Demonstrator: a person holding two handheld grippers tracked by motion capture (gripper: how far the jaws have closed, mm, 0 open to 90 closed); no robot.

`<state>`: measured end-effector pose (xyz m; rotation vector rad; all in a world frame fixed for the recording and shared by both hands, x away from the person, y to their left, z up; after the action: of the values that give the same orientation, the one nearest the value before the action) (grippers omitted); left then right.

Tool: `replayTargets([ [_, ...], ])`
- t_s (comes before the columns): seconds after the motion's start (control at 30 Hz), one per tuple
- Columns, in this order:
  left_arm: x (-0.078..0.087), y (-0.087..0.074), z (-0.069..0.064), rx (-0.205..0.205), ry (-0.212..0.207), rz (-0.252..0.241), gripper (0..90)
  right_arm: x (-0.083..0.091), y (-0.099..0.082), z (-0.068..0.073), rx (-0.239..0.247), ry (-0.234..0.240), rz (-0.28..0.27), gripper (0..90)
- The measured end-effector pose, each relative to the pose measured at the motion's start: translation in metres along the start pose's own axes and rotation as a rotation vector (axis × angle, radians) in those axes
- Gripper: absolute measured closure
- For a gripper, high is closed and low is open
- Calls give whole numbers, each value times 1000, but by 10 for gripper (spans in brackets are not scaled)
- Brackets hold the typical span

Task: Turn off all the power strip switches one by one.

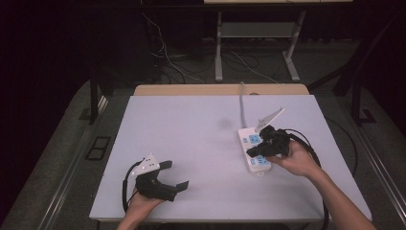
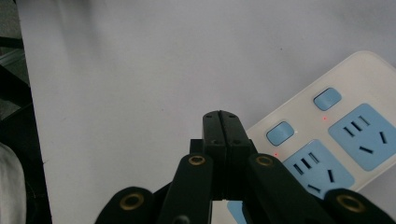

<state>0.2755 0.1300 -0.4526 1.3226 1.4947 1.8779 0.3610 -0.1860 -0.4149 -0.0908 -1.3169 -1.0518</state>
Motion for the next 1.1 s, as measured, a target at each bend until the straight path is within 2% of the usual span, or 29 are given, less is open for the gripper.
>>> replayTargets([
  [0.6, 0, 0, 0, 1, 0, -1, 0, 10, 18, -14, -6, -41, -4, 900],
  [1.1, 1, 0, 1, 0, 1, -1, 0, 5, 24, -29, -37, -48, -7, 900],
])
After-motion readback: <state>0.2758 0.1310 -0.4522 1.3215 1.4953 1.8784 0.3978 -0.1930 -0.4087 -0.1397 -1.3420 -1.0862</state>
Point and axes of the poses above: each handheld gripper's, and its own axes: x roughly backward along the jaws, y roughly out of its top, z roughly to its left, the point moved 5 cm from there along -x, roughly forward along the jaws, and after that the axes turned 14 degrees about -x, right-handed, at the moved point
